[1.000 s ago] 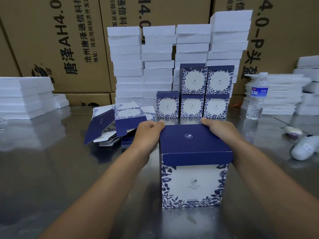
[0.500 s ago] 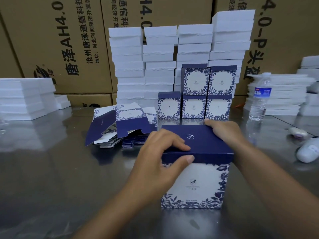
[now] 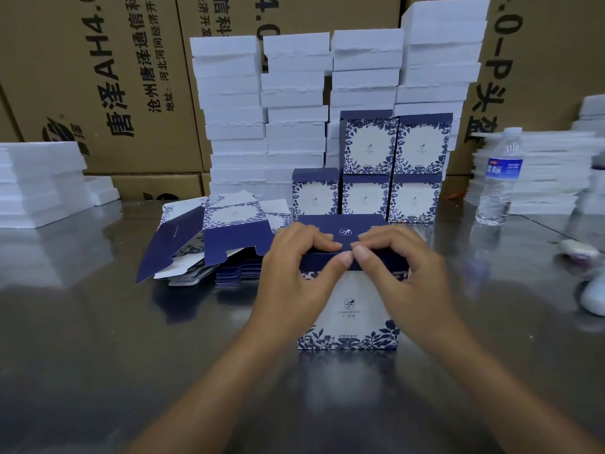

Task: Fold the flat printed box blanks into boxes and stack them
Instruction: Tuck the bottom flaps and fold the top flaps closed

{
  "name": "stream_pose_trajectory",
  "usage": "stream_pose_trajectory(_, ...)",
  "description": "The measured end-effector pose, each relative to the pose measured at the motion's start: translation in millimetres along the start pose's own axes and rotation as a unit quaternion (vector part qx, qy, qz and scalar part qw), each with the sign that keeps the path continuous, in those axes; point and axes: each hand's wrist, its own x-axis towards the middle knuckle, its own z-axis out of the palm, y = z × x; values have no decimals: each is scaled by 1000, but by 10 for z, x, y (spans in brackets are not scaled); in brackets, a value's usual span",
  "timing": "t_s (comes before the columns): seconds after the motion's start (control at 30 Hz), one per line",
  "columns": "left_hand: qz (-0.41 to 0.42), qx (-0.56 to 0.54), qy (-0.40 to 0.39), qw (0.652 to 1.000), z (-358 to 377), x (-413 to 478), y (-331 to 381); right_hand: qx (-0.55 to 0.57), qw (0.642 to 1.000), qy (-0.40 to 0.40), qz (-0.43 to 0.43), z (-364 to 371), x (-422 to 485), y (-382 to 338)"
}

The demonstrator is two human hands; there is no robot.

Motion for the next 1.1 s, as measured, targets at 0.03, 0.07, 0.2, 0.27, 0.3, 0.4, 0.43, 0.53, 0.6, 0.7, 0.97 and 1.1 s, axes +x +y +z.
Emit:
stream_pose_trajectory(0.03, 3, 0, 2, 1000, 6, 3, -8, -6, 1000, 11, -25, 7, -11, 44)
stream_pose_trajectory(0.07, 4, -2, 2, 1000, 8, 8, -19, -12, 999, 18, -43, 10, -15, 79)
stream_pose_trajectory(0.2, 20, 6, 0, 1000, 12, 24, -49, -47, 997, 39, -49, 36, -17, 110)
stream_pose_trajectory(0.27, 22, 10, -1, 1000, 19, 30, -59, -52, 997, 38, -45, 42, -14, 91)
stream_pose_trajectory(0.3, 19, 9, -3, 1000, 16, 31, -63, -50, 997, 34, -43, 34, -15, 81)
stream_pose_trajectory(0.4, 6, -6, -25, 1000, -28, 41, -84, -25, 999, 30, -28, -11, -19, 58)
stream_pose_trajectory(0.43, -4, -20, -37, 999, -50, 39, -89, -19, 999, 35, -21, -26, -35, 52)
stream_pose_trajectory(0.53, -44, -68, -56, 995, -105, 46, -113, -6, 998, 64, 1, -43, -90, 34)
stream_pose_trajectory(0.6, -53, -77, -61, 994, -123, 50, -126, -6, 998, 70, 2, -37, -101, 24)
stream_pose_trajectory(0.7, -52, -77, -67, 993, -139, 60, -142, -17, 998, 63, -4, -38, -91, 31)
stream_pose_trajectory(0.97, -39, -84, -78, 993, -188, 34, -207, 41, 995, 84, 34, -101, -117, 67)
stream_pose_trajectory(1.1, -36, -78, -75, 993, -230, 14, -257, 46, 993, 97, 45, -119, -110, 111)
